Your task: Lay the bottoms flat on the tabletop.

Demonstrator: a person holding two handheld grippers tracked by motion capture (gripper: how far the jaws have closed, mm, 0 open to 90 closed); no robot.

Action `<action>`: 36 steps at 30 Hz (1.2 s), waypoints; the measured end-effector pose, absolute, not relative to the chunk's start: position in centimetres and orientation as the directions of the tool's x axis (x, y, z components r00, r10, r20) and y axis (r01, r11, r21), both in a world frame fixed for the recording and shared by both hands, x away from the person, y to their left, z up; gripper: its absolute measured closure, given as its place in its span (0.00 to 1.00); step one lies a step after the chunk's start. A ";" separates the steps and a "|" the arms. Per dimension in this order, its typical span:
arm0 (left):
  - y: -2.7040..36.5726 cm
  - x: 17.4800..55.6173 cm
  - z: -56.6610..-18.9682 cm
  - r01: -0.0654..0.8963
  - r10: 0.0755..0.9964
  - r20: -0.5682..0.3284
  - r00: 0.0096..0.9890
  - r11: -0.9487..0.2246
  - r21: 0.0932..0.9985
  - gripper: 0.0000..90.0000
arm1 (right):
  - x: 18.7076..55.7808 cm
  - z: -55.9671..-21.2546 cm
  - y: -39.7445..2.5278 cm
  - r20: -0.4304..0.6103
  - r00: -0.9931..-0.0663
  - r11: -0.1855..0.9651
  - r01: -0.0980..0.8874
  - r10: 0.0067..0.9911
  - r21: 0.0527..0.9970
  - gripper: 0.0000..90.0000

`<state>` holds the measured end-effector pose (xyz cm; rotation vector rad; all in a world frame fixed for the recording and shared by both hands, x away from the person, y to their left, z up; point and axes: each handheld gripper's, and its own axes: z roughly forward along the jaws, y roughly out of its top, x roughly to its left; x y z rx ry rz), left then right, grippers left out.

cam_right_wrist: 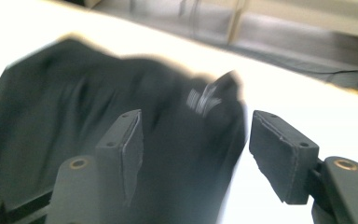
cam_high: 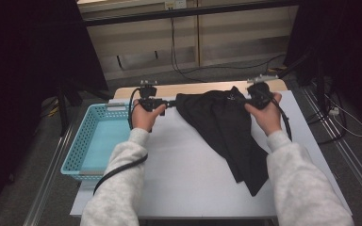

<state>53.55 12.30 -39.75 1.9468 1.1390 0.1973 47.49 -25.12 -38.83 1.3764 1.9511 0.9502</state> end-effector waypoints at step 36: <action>11.6 42.8 -43.1 0.496 0.663 -0.109 0.740 -0.429 0.755 0.19 | 32.0 -45.4 -24.5 0.136 -0.486 0.250 0.646 0.864 0.721 0.73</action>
